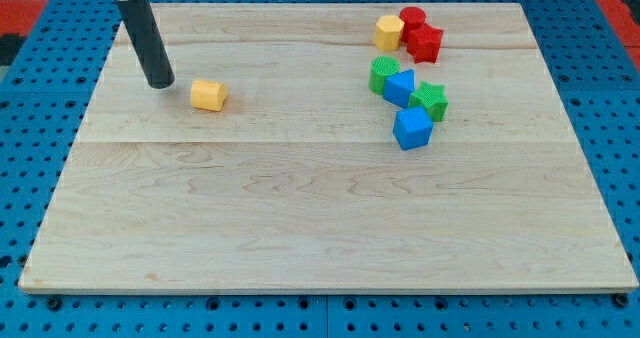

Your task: Slide the yellow heart to the left of the green star

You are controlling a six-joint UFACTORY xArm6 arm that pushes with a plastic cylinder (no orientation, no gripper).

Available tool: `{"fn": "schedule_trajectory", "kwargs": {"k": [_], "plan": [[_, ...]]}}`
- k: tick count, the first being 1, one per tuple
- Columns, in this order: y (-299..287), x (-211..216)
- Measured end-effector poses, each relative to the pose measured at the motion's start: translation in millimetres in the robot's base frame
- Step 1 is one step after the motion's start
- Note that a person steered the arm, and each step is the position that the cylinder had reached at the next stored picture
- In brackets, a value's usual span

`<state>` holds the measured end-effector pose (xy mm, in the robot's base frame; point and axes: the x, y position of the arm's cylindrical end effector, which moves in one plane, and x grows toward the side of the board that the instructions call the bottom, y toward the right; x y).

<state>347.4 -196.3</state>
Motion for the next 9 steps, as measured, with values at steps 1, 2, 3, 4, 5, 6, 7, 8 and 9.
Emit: {"fn": "schedule_trajectory", "kwargs": {"k": [1,2,3,4,5,6,7,8,9], "plan": [[24.1,11.7],[53.4,21.8],[96.8,21.8],[150.3,22.2],[197.3,23.7],[230.7,33.1],[217.9,28.9],[155.6,11.2],[151.5,-20.6]]}}
